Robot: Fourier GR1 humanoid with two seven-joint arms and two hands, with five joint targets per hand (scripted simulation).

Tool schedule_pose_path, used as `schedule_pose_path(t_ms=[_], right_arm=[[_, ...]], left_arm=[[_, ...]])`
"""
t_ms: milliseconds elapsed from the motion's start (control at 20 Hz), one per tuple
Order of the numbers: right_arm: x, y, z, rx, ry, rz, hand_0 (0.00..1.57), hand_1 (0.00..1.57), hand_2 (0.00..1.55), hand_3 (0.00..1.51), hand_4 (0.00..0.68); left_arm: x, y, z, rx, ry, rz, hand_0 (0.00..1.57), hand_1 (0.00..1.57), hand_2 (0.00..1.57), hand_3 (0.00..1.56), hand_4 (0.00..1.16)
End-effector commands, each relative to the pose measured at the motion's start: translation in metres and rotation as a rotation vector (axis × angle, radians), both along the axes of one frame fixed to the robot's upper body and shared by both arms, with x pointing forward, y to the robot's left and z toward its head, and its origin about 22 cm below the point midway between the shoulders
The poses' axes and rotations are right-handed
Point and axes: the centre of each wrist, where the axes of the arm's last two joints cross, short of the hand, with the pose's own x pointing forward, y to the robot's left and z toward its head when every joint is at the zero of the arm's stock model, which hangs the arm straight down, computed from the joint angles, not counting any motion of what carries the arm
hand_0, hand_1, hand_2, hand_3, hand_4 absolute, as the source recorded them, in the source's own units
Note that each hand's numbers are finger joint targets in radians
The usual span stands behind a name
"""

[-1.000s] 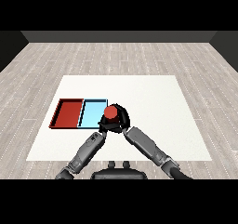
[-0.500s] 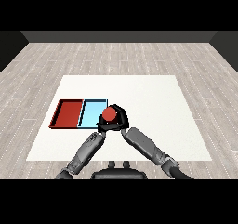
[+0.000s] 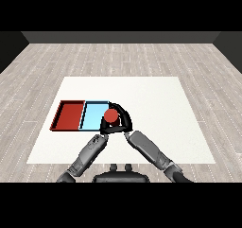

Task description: Pick the red can and put it in the red box

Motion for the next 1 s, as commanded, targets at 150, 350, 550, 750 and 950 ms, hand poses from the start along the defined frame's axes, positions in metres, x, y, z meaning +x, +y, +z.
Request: schedule_pose_path(t_ms=[150,350,550,750,950], right_arm=[[0.005,-0.023,-0.002,-0.037,-0.019,-0.021,0.0,0.0,0.0,0.0,0.0],[0.0,-0.024,-0.002,0.017,-0.041,-0.021,0.0,0.0,0.0,0.0,0.0],[0.003,-0.046,0.017,0.039,-0.063,-0.094,0.0,0.0,0.0,0.0,0.0],[0.002,-0.081,0.036,0.085,-0.097,-0.137,0.0,0.0,0.0,0.0,0.0],[-0.011,-0.136,0.047,0.089,-0.156,-0.166,0.0,0.0,0.0,0.0,0.0]], left_arm=[[0.011,0.008,0.007,0.003,-0.015,0.004,1.57,1.57,1.57,1.5,1.14],[0.0,0.009,-0.012,-0.021,0.038,0.02,1.57,1.57,1.57,1.51,1.15],[-0.019,0.007,-0.02,-0.005,0.008,0.034,1.57,1.57,1.57,1.5,1.14],[0.005,0.031,-0.004,0.036,0.0,0.069,1.57,1.57,1.57,1.48,1.13],[0.018,0.075,0.002,0.121,-0.035,0.129,1.57,1.57,1.57,1.48,1.13]])
